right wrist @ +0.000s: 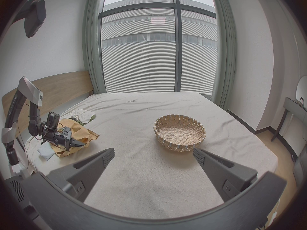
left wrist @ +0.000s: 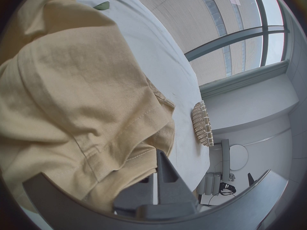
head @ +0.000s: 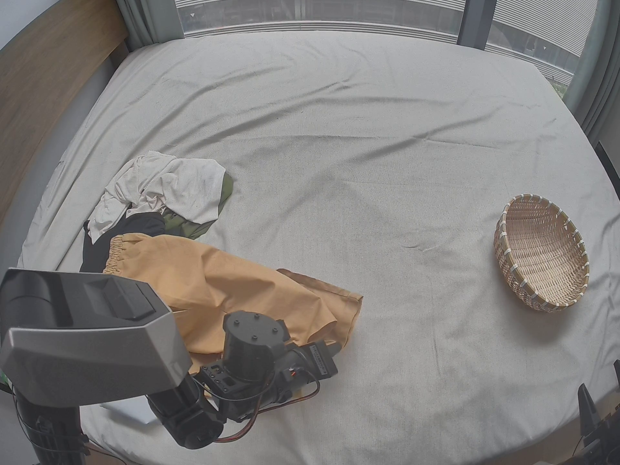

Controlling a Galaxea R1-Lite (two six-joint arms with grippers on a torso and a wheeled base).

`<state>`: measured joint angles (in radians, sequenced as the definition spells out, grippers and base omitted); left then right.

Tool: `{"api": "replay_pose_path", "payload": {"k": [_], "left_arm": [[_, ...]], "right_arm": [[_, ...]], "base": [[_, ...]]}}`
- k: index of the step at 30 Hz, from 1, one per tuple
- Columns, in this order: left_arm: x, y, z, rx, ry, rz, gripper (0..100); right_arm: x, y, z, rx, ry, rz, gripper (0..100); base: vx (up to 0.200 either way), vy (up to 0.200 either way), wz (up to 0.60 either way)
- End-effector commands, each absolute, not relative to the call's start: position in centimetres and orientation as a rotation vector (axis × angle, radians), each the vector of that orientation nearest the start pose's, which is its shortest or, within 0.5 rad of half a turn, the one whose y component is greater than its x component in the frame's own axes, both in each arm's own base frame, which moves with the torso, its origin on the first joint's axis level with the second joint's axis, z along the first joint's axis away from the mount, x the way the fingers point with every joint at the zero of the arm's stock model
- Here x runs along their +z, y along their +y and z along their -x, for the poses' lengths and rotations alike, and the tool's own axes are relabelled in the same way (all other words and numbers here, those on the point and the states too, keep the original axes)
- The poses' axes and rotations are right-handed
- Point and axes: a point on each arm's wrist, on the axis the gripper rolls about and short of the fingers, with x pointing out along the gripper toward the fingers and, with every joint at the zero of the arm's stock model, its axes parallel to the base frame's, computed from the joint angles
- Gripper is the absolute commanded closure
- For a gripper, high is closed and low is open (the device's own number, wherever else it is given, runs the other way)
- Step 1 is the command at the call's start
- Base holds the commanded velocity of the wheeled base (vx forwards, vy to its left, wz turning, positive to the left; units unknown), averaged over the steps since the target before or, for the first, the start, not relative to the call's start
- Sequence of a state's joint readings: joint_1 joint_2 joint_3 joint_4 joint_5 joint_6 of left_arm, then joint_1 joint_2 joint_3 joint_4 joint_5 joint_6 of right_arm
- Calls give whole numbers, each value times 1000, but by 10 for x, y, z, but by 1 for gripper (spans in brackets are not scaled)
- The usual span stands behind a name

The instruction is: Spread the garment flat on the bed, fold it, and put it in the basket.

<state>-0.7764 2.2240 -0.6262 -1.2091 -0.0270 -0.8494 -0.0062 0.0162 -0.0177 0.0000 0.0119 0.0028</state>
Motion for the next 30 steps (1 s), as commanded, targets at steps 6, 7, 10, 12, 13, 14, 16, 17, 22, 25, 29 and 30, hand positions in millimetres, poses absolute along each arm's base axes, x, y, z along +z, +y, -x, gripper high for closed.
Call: {"api": "replay_pose_path", "payload": {"k": [6,7,10,12,13,14,16,17,22,25,29,30], "left_arm": [[40,-280,-253,-653,674,645,100],[42,-285,-253,-664,680,641,100],[45,-292,-252,-677,683,638,100],[47,-298,-250,-692,681,637,100],[48,-301,-250,-701,678,639,100],[47,-301,-250,-701,678,639,100],[46,-302,-250,-702,679,638,100],[46,-303,-251,-704,677,637,100],[48,-308,-254,-716,667,644,100],[48,-315,-252,-734,663,645,100],[47,-322,-249,-749,683,635,100],[47,-324,-247,-753,691,633,100]], "right_arm": [[76,0,23,6,0,-3,0],[76,0,23,6,0,-3,0],[76,0,23,6,2,-3,0],[76,0,23,6,0,-3,0],[76,0,23,6,2,-3,0],[76,0,23,6,0,-3,0],[76,0,23,6,0,-3,0],[76,0,23,6,0,-3,0],[76,0,23,6,0,-3,0],[76,0,23,6,0,-3,0],[76,0,23,6,0,-3,0],[76,0,23,6,0,-2,0]], "base": [[0,0,0],[0,0,0],[0,0,0],[0,0,0],[0,0,0],[0,0,0],[0,0,0],[0,0,0],[0,0,0],[0,0,0],[0,0,0],[0,0,0]]}}
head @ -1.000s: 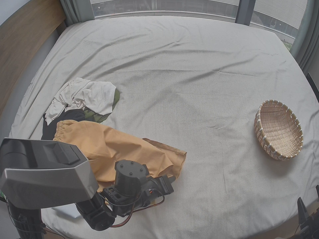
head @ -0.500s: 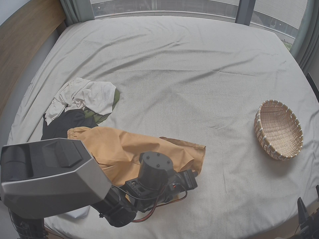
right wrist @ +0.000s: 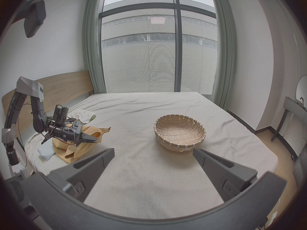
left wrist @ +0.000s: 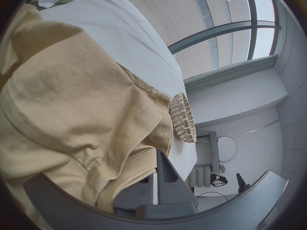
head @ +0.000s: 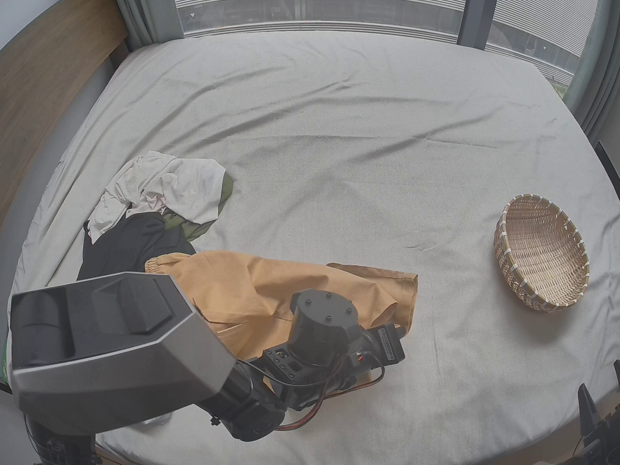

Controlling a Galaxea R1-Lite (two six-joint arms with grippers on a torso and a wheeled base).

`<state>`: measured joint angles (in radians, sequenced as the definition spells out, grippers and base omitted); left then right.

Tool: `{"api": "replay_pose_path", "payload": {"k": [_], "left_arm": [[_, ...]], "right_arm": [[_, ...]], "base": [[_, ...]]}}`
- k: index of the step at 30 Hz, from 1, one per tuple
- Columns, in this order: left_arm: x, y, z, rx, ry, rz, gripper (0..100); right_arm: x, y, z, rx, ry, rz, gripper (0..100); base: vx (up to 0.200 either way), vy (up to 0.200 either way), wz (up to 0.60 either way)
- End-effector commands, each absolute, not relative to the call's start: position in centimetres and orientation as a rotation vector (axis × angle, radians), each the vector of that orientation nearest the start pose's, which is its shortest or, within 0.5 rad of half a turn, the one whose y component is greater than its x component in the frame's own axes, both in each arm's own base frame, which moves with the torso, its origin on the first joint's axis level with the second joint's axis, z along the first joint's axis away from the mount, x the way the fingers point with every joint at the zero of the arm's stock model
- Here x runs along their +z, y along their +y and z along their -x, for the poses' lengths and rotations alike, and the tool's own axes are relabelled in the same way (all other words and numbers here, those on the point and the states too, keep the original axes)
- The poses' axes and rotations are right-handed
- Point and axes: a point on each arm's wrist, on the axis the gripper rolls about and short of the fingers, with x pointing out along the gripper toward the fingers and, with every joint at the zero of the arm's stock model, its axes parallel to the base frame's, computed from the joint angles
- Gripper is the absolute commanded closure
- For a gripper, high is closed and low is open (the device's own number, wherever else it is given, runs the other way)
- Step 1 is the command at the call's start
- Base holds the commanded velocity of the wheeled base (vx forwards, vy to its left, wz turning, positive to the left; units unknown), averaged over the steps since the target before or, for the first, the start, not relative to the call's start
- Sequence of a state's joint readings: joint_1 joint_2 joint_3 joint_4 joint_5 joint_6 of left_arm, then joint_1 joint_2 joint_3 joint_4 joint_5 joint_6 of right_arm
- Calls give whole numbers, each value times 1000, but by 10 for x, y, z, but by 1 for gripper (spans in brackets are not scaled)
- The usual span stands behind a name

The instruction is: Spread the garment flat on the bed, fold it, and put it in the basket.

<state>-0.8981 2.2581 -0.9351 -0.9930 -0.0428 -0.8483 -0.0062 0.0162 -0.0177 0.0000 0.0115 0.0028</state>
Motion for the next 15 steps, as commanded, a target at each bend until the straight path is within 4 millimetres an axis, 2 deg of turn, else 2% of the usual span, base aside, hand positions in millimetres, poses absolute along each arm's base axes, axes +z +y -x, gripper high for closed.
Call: {"api": "replay_pose_path", "payload": {"k": [1,9,15], "left_arm": [[47,-324,-245,-757,694,631,100],[56,-336,-245,-814,677,649,100],[64,-354,-245,-864,660,700,100]], "right_arm": [[76,0,23,6,2,0,0],[76,0,23,6,0,0,0],[76,0,23,5,2,-2,0]], "base": [[0,0,0],[0,0,0],[0,0,0]]}}
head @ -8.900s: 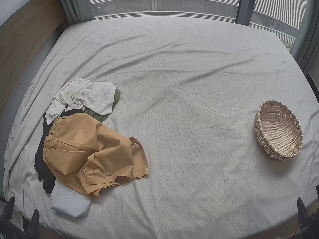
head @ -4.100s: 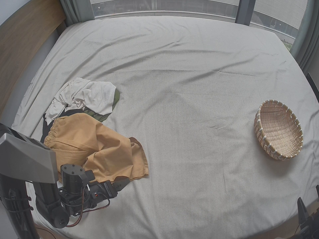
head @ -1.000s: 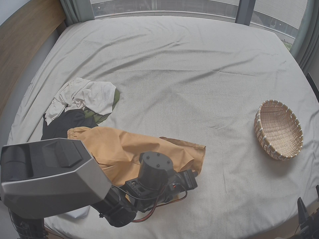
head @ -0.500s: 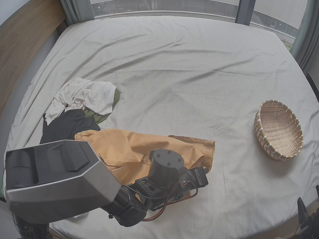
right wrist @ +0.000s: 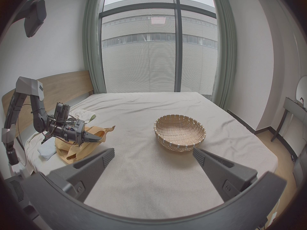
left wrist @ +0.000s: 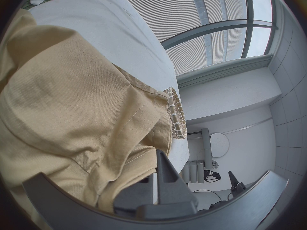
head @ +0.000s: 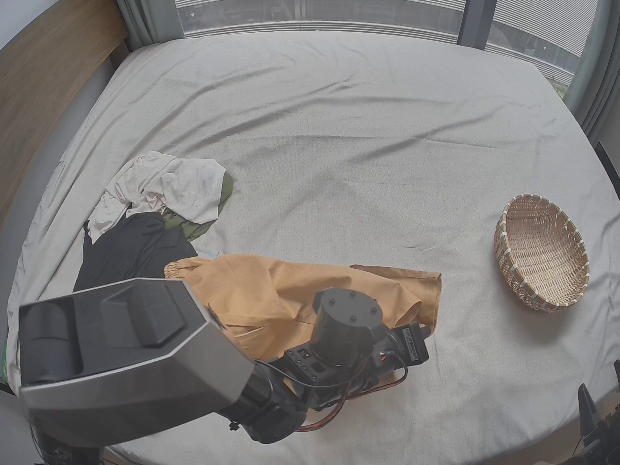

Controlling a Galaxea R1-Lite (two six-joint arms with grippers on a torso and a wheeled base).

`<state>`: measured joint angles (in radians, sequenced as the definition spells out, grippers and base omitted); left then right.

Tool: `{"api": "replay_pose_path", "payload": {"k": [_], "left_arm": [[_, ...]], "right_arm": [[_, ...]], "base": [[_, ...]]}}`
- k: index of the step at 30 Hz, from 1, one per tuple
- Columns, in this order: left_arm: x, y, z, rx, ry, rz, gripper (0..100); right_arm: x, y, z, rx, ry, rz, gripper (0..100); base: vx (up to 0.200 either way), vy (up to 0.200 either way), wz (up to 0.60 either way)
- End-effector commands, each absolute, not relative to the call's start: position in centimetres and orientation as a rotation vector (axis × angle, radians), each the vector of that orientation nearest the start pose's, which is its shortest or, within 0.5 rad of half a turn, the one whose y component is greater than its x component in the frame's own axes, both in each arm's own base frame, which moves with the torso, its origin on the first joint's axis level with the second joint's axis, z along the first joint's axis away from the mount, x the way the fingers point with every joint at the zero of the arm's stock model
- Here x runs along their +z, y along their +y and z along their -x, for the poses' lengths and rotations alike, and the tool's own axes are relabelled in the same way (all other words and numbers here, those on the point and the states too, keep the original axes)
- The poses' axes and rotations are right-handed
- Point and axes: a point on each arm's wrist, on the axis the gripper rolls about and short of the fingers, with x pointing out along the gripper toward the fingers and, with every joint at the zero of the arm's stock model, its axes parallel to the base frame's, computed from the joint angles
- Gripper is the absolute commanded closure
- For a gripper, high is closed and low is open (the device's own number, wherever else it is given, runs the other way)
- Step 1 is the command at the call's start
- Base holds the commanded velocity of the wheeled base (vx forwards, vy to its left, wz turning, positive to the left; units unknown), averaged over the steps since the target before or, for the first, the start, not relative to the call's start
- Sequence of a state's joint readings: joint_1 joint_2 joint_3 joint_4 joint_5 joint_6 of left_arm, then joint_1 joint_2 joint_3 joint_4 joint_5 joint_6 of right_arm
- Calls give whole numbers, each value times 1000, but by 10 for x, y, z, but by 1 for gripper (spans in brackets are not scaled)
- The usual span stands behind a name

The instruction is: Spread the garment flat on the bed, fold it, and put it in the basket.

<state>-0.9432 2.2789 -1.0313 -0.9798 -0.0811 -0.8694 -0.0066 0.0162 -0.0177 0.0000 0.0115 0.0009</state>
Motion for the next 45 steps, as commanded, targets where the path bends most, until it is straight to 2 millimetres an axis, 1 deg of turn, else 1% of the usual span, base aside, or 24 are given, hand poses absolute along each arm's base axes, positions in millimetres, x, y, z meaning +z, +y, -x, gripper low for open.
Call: {"api": "replay_pose_path", "payload": {"k": [1,5,14,19,22,25,28,32,35,36,37,42,45], "left_arm": [[64,-355,-245,-866,662,706,100],[67,-364,-241,-889,659,722,100],[60,-374,-238,-932,676,717,100],[57,-380,-241,-936,672,721,100],[53,-382,-242,-935,677,718,100],[55,-384,-243,-943,667,722,100],[52,-388,-244,-944,667,721,100],[52,-389,-244,-948,664,724,100],[50,-390,-243,-949,668,719,100],[46,-391,-243,-947,674,716,100],[44,-391,-243,-943,678,713,0],[42,-391,-243,-940,674,713,0],[42,-395,-235,-949,679,702,0]], "right_arm": [[76,0,23,6,0,-2,0],[76,0,23,6,2,-2,0],[76,0,23,6,0,-2,0],[76,0,23,6,0,-3,0],[76,0,23,5,2,-3,0],[76,0,23,6,2,-3,0],[76,0,23,6,0,-3,0],[76,0,23,6,0,-3,0],[76,0,23,6,0,-3,0],[76,0,23,6,0,-3,0],[76,0,23,6,2,-3,0],[76,0,23,6,0,-5,0],[76,0,23,6,0,-3,0]], "base": [[0,0,0],[0,0,0],[0,0,0],[0,0,0],[0,0,0],[0,0,0],[0,0,0],[0,0,0],[0,0,0],[0,0,0],[0,0,0],[0,0,0],[0,0,0]]}}
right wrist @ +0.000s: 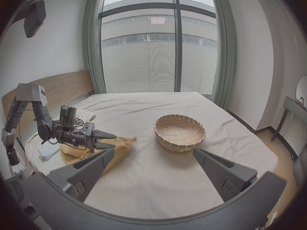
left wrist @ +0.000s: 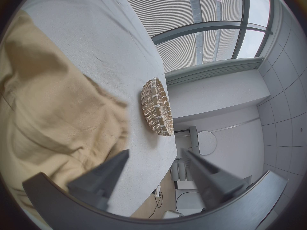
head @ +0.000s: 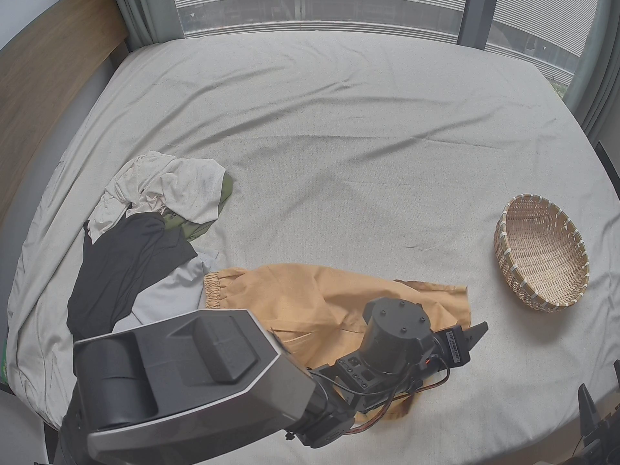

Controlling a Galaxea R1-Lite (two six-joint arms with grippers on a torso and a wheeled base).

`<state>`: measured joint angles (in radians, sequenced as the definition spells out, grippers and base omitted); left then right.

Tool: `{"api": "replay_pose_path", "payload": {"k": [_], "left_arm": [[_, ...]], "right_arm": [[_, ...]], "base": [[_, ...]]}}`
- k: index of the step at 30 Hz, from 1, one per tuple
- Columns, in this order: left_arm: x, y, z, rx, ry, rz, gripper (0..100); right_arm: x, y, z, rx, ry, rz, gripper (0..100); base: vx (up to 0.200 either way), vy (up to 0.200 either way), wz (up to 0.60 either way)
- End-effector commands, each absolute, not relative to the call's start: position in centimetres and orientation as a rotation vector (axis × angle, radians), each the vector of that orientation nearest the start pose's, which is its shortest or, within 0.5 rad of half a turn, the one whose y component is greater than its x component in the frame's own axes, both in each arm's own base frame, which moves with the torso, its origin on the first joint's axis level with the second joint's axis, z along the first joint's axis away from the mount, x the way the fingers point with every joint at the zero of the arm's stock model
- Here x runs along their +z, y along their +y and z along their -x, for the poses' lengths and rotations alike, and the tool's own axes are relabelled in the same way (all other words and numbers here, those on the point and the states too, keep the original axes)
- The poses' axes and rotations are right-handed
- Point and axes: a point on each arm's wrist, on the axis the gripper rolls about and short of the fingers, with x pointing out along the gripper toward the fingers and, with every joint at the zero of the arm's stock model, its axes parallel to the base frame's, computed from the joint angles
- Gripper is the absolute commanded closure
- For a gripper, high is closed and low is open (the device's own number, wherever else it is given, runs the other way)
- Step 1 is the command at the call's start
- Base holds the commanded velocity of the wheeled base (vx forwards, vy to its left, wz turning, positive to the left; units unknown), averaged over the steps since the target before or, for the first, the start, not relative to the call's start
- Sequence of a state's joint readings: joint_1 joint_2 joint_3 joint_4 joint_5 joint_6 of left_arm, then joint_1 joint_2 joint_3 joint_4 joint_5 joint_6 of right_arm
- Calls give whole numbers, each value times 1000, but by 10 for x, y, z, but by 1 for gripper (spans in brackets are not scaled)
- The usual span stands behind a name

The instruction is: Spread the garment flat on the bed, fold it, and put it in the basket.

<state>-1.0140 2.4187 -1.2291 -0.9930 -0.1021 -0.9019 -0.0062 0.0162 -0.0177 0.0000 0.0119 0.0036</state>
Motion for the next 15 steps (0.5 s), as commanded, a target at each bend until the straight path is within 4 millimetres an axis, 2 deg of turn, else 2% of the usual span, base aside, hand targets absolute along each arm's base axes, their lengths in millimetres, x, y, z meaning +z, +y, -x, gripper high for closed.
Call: {"api": "replay_pose_path", "payload": {"k": [1,8,12,14,15], "left_arm": [[43,-395,-232,-951,681,700,0],[56,-380,-221,-945,678,683,0],[77,-358,-214,-952,638,692,0],[86,-339,-210,-943,619,680,0],[86,-339,-210,-943,619,680,0]], "right_arm": [[76,0,23,6,2,-3,0],[76,0,23,6,2,-3,0],[76,0,23,6,2,-2,0],[76,0,23,6,0,-2,0],[76,0,23,6,0,-2,0]], "base": [[0,0,0],[0,0,0],[0,0,0],[0,0,0],[0,0,0]]}}
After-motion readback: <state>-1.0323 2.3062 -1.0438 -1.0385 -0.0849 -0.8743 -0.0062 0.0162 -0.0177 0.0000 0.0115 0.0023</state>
